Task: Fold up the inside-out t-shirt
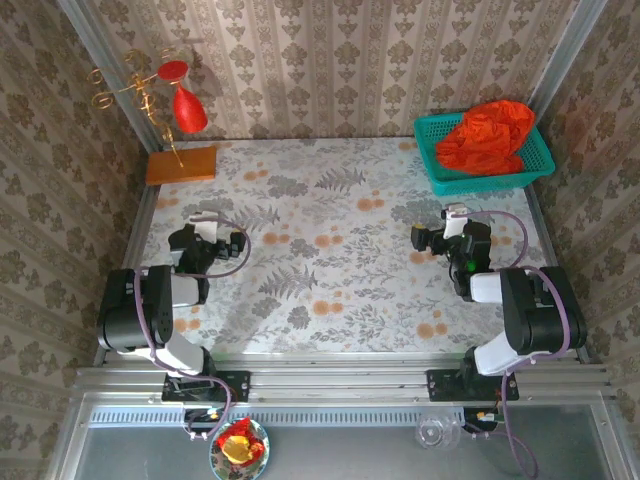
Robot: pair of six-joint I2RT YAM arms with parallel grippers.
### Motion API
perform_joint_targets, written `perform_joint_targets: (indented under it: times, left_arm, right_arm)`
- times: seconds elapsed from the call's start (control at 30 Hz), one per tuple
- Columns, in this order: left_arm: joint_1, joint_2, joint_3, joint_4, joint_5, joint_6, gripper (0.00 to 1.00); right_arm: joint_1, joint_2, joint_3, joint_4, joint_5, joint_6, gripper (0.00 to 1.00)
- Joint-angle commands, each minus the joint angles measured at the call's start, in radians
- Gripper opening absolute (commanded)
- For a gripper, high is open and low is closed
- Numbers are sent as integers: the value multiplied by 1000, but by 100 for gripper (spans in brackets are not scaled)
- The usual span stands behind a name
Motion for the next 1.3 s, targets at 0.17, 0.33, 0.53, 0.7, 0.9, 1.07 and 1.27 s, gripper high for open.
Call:
perform_joint_targets:
  times: [0.17,0.33,0.53,0.7,0.9,1.07,1.27]
  left_arm:
    - [3,-4,-14,34,20,20,100]
    - [6,-4,-14,32,19,18,100]
    - [10,0,1,11,-65,-19,100]
    - [11,-1,1,12,-65,-19,100]
    - [-2,-15,-17,32,-93,-10,100]
    - [-73,-179,-29,-87,-314,3,100]
    - [-142,-389,116,-523,-475,-42,100]
  right_arm:
    - [-2,1,-8,34,-12,-15,100]
    - [-2,0,-7,34,-12,-14,100]
    - [-2,1,-7,34,-12,-13,100]
    - [-2,1,-7,34,-12,-13,100]
    - [7,-26,-8,17,71,5,100]
    - [9,-225,101,-344,132,22,100]
    - [-1,-294,327,-684,226,52,100]
